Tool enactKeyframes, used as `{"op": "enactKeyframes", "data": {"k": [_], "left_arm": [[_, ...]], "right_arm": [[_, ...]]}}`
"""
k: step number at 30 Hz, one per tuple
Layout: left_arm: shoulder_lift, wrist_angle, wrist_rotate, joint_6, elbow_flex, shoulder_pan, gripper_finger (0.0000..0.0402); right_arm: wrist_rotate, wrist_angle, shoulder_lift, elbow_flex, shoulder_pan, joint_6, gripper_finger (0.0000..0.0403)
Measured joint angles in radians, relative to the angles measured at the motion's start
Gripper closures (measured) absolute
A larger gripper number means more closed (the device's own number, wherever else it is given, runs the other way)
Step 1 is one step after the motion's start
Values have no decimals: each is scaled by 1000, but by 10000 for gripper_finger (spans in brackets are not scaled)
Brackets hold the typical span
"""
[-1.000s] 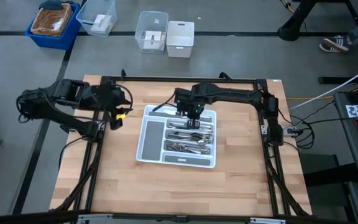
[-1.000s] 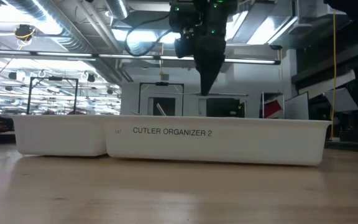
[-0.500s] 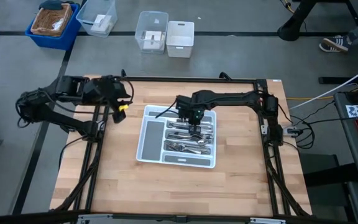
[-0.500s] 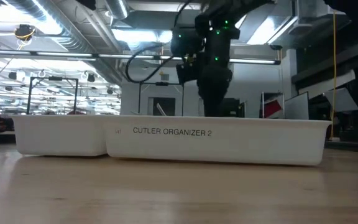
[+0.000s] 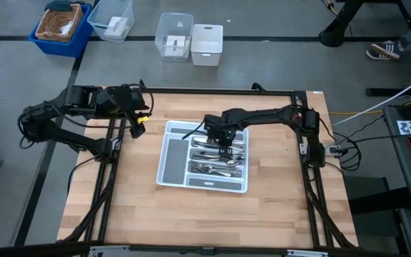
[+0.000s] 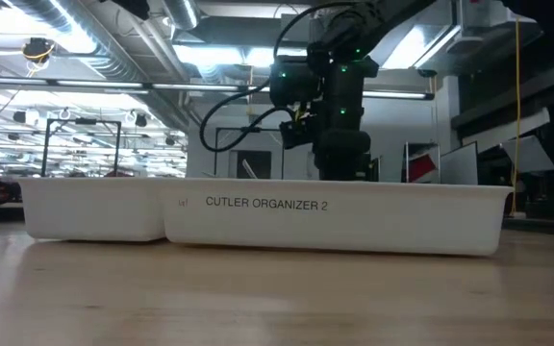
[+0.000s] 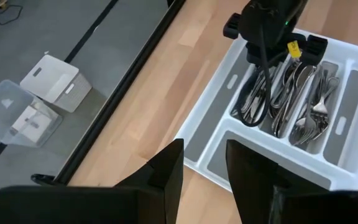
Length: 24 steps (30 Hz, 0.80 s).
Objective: Sort silverware
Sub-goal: Put the knife into the organizer tray, then return to Home Position
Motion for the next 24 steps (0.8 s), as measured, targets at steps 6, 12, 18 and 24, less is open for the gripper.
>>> {"op": "enactKeyframes", "data": {"k": [6,12,18,24], "left_arm": [[0,0,0,5,0,0,290],[0,0,0,5,0,0,290],[0,-9,0,31,0,0,290],[0,-8,0,28,0,0,290]], "right_arm": [[5,0,0,-1,1,2,353],[4,-3,0,-1,2,4,295],[-1,-16,0,1,2,29,256],[-31,-145,0,78,-1,107,251]]}}
